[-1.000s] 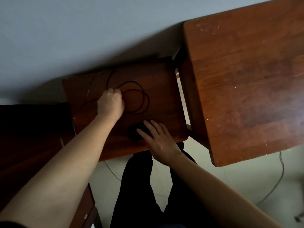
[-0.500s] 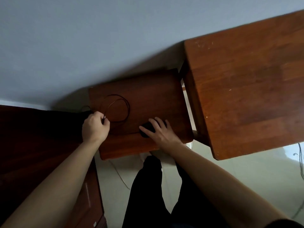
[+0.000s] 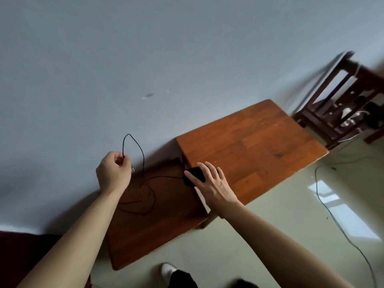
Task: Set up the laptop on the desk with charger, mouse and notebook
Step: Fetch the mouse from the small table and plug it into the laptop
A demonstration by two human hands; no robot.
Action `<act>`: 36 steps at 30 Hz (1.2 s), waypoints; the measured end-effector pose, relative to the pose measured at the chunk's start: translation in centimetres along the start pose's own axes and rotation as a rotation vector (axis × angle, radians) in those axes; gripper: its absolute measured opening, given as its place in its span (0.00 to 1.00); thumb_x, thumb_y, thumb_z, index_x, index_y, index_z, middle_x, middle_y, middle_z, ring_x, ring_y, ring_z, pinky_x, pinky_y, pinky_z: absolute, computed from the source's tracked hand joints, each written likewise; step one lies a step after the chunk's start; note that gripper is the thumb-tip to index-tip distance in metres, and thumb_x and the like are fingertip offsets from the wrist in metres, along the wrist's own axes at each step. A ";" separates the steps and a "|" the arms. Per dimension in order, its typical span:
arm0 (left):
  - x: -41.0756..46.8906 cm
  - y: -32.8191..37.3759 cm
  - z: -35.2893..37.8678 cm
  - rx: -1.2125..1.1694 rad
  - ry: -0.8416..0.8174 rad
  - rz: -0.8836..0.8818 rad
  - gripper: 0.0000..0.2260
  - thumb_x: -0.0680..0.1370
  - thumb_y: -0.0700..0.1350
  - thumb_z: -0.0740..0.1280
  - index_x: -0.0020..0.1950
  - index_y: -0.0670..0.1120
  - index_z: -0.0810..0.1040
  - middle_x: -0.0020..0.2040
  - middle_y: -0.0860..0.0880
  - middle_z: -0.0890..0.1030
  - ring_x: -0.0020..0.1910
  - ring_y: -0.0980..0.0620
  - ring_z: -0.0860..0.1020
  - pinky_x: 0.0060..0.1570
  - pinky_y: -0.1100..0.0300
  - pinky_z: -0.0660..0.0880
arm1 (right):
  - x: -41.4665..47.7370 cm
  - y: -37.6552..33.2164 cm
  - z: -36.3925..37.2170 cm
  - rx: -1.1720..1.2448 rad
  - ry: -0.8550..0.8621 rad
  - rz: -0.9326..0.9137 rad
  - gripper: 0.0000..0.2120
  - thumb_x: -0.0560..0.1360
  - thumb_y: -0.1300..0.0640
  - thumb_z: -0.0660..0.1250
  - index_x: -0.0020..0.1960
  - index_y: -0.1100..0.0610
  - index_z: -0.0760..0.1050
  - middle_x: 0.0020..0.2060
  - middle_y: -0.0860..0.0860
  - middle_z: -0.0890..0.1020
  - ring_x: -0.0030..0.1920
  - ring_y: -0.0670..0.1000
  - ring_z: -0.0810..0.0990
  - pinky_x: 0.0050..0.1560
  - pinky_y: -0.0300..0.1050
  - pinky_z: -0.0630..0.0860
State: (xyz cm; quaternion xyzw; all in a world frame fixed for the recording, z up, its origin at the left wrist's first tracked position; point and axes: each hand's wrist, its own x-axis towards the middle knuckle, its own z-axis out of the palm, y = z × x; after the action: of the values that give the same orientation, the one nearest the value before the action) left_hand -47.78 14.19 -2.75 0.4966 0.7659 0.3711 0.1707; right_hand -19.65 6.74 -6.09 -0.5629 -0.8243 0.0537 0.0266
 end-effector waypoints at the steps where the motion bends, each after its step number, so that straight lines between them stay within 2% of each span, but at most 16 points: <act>1: -0.5 2.1 -0.4 -0.022 0.012 0.036 0.03 0.76 0.43 0.69 0.46 0.44 0.80 0.42 0.46 0.83 0.43 0.43 0.80 0.48 0.53 0.73 | -0.7 1.0 -1.6 -0.001 0.032 0.026 0.38 0.77 0.62 0.61 0.81 0.43 0.49 0.77 0.60 0.57 0.77 0.64 0.53 0.74 0.67 0.58; 6: -4.5 10.3 -1.7 -0.126 0.065 0.172 0.02 0.76 0.45 0.69 0.45 0.47 0.79 0.39 0.51 0.81 0.41 0.48 0.78 0.46 0.56 0.72 | -5.4 6.0 -7.1 0.023 0.191 0.111 0.39 0.75 0.64 0.66 0.80 0.44 0.53 0.76 0.60 0.60 0.76 0.64 0.57 0.72 0.66 0.63; 9: -9.2 14.9 -0.6 -0.169 0.082 0.222 0.04 0.77 0.45 0.69 0.47 0.46 0.79 0.42 0.49 0.82 0.42 0.48 0.78 0.47 0.55 0.73 | -11.0 9.9 -9.7 0.008 0.271 0.153 0.39 0.74 0.63 0.67 0.79 0.44 0.55 0.75 0.61 0.62 0.75 0.64 0.60 0.71 0.66 0.65; 12: -14.9 20.5 2.5 -0.221 0.033 0.261 0.05 0.77 0.45 0.69 0.48 0.45 0.80 0.44 0.46 0.83 0.44 0.45 0.81 0.50 0.50 0.78 | -18.0 15.0 -11.5 0.006 0.351 0.225 0.38 0.73 0.63 0.69 0.78 0.45 0.59 0.73 0.61 0.65 0.73 0.65 0.63 0.68 0.66 0.68; 16: -22.6 29.1 9.1 -0.296 -0.096 0.321 0.08 0.77 0.45 0.69 0.51 0.41 0.81 0.46 0.44 0.84 0.44 0.46 0.81 0.48 0.51 0.79 | -28.4 22.8 -12.6 0.048 0.436 0.455 0.35 0.73 0.58 0.70 0.77 0.47 0.64 0.70 0.61 0.68 0.70 0.65 0.67 0.66 0.63 0.72; 19: -27.3 34.5 14.0 -0.311 -0.177 0.388 0.08 0.77 0.45 0.70 0.51 0.41 0.81 0.46 0.47 0.82 0.43 0.49 0.79 0.44 0.57 0.75 | -34.8 27.7 -12.9 0.116 0.492 0.626 0.31 0.76 0.54 0.69 0.77 0.47 0.64 0.68 0.60 0.69 0.68 0.63 0.69 0.56 0.60 0.78; 22: -31.3 38.8 19.0 -0.299 -0.250 0.496 0.05 0.77 0.45 0.70 0.48 0.44 0.80 0.43 0.50 0.80 0.40 0.53 0.78 0.40 0.61 0.72 | -39.3 32.3 -13.0 0.135 0.507 0.741 0.31 0.76 0.55 0.70 0.77 0.48 0.65 0.66 0.60 0.71 0.65 0.63 0.72 0.48 0.59 0.81; 24: -33.3 41.2 22.3 -0.287 -0.322 0.568 0.02 0.77 0.46 0.70 0.46 0.48 0.78 0.42 0.52 0.80 0.37 0.59 0.76 0.35 0.68 0.69 | -41.2 35.0 -13.0 0.101 0.511 0.794 0.31 0.76 0.55 0.70 0.77 0.48 0.66 0.66 0.61 0.71 0.64 0.63 0.72 0.48 0.58 0.81; 25: -34.1 42.3 24.2 -0.282 -0.361 0.595 0.02 0.77 0.45 0.70 0.46 0.49 0.78 0.42 0.52 0.80 0.37 0.61 0.76 0.35 0.67 0.70 | -41.9 36.5 -12.9 0.080 0.498 0.819 0.31 0.76 0.55 0.69 0.77 0.49 0.65 0.66 0.61 0.71 0.64 0.63 0.72 0.50 0.59 0.80; 27: -35.6 45.0 28.9 -0.267 -0.436 0.637 0.02 0.77 0.45 0.71 0.46 0.48 0.79 0.42 0.49 0.81 0.38 0.54 0.78 0.39 0.59 0.76 | -43.2 39.9 -12.4 0.026 0.471 0.865 0.31 0.76 0.55 0.68 0.77 0.48 0.65 0.66 0.61 0.71 0.64 0.63 0.72 0.52 0.58 0.79; 30: -37.0 49.0 35.2 -0.276 -0.501 0.637 0.03 0.76 0.45 0.71 0.44 0.50 0.79 0.41 0.49 0.81 0.41 0.48 0.79 0.45 0.55 0.75 | -44.0 44.7 -12.2 -0.009 0.424 0.898 0.32 0.75 0.55 0.69 0.77 0.48 0.64 0.66 0.61 0.71 0.64 0.63 0.72 0.54 0.57 0.78; 36: -40.5 60.2 49.0 -0.314 -0.651 0.657 0.01 0.76 0.44 0.71 0.45 0.47 0.81 0.41 0.48 0.82 0.41 0.47 0.78 0.46 0.55 0.74 | -46.2 58.0 -13.8 -0.018 0.402 1.096 0.31 0.71 0.57 0.73 0.73 0.50 0.72 0.62 0.61 0.76 0.59 0.63 0.77 0.44 0.57 0.81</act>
State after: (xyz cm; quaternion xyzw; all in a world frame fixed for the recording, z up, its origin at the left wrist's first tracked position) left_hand 39.45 11.71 4.68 0.7705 0.4102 0.3417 0.3482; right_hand 52.30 -14.54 1.55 -0.9067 -0.3920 -0.0551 0.1459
